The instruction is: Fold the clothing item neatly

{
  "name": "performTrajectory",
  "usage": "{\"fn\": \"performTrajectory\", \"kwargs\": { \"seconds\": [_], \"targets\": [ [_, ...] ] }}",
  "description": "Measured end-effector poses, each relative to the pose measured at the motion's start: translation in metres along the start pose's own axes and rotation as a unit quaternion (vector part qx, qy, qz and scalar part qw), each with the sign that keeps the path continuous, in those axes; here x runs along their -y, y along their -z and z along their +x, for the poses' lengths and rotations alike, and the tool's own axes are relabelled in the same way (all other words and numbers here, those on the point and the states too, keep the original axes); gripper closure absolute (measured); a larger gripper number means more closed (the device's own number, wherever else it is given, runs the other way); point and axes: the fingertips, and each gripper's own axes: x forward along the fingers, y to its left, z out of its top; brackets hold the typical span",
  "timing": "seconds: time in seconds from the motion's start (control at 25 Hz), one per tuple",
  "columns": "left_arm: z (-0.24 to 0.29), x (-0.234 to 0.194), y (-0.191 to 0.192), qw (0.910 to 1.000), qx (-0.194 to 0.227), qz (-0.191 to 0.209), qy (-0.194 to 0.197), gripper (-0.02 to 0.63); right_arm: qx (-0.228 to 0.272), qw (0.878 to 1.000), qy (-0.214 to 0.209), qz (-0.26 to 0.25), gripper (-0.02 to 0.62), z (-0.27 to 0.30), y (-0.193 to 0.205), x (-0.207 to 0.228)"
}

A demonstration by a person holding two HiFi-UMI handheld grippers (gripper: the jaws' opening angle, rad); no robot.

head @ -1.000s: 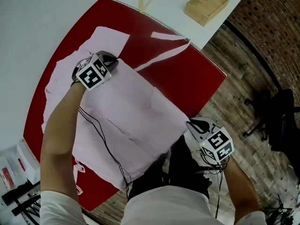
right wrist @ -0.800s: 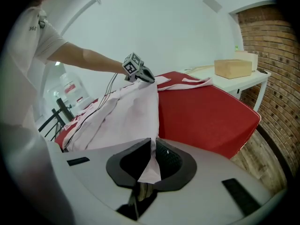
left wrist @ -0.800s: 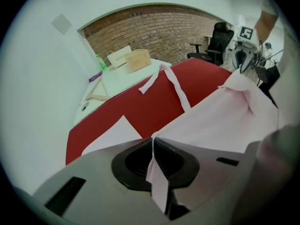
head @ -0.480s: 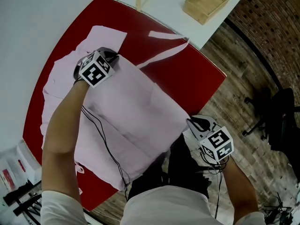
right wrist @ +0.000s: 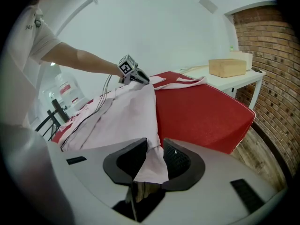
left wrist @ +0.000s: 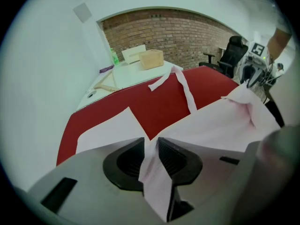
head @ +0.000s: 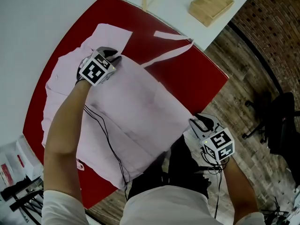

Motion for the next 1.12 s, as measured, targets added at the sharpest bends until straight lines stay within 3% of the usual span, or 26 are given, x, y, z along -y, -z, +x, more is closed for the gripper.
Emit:
{"fn": "performTrajectory", "kwargs": {
  "seconds": [0.24,0.6,0.76,1.0,1.12],
  "targets": [
    [-0.036,-0.012,0.006,0.9979,0.027,-0.047,-0.034,0.531,-0.005,1.0,0.021,-0.017,0.5,-0.009,0.001,0.01],
    [-0.103,-0.004,0.047,0.9807,0.08,-0.165,-0.069,0.532,-0.014,0.998,0.036,-0.04,0.5,-0.017,-0.017,0.023],
    [-0.131,0.01,0.071,0.9666,0.1,-0.22,-0.087,0.531,-0.019,0.997,0.026,-0.063,0.5,-0.009,-0.034,0.027],
    [-0.174,0.041,0.102,0.9296,0.159,-0.315,-0.108,0.531,-0.017,0.994,0.019,-0.104,0.5,0.01,-0.07,0.023],
    [-0.183,0.064,0.117,0.9186,0.171,-0.339,-0.11,0.532,-0.014,0.994,0.023,-0.104,0.5,0.018,-0.087,0.023]
  ]
}}
